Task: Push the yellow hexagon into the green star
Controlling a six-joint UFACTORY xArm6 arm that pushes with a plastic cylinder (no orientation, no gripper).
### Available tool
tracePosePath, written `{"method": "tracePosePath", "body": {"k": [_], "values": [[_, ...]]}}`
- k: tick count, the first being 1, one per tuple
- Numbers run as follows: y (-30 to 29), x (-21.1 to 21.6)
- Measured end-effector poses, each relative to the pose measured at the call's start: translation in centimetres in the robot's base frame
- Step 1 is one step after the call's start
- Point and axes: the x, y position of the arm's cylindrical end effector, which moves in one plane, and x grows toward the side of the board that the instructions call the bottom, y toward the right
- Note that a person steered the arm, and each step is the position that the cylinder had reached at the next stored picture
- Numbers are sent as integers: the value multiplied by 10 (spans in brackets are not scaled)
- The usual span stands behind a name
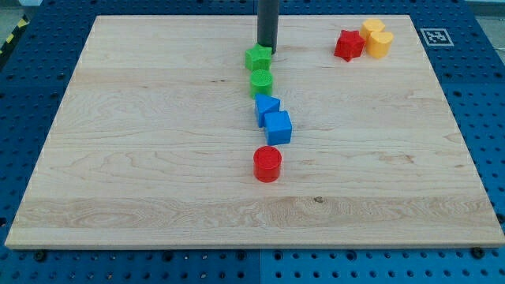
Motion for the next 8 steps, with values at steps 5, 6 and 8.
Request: {"method": "tracePosePath", "body": {"k": [5, 6, 8], "values": [[189, 46], [192, 46], [237, 12]]}}
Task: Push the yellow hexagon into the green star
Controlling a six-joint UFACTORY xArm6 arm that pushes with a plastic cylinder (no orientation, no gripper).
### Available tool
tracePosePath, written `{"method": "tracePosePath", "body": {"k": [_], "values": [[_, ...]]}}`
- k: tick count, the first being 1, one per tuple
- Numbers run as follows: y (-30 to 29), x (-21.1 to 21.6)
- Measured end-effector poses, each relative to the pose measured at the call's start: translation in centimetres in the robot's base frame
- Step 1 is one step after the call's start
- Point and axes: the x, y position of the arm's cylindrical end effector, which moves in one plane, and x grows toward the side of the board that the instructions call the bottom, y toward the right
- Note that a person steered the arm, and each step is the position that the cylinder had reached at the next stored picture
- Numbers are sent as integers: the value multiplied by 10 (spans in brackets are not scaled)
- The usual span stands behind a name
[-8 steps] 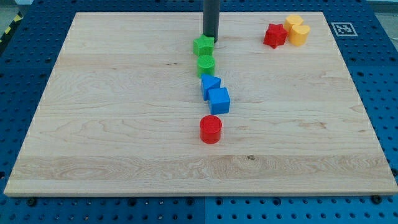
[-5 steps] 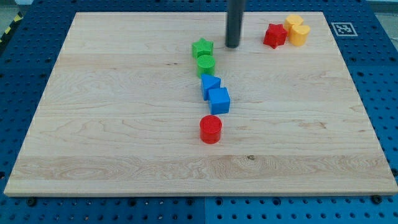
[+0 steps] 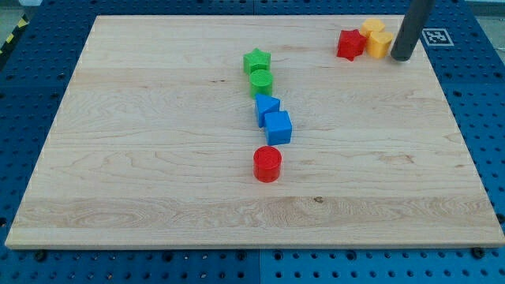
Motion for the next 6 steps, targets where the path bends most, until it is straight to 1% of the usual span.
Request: {"method": "tracePosePath", "body": {"k": [1, 2, 4, 6], "values": [[6, -8], [6, -49], [-3, -54], [-39, -59]]}}
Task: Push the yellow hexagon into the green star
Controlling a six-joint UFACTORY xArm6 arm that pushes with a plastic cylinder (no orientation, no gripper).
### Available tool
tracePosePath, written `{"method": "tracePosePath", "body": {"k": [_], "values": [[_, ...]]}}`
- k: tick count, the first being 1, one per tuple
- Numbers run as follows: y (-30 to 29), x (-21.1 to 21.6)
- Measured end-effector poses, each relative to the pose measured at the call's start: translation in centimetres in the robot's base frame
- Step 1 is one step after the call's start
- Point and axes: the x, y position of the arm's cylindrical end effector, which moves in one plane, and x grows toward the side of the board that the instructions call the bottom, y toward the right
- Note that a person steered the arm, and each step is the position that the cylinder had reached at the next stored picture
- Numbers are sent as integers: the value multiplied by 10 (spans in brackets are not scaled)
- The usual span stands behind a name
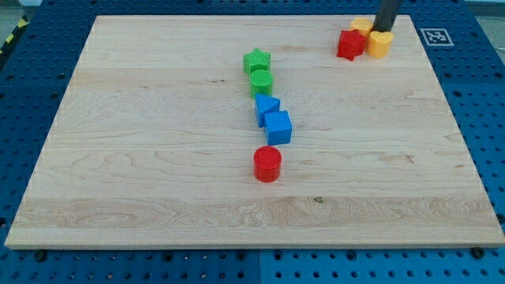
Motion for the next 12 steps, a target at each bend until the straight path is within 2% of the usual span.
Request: {"method": "tracePosePath", "body": {"k": [3, 7, 9, 12], "values": [[-60, -10], [-167, -10], [-190, -10], [-186, 37]]}}
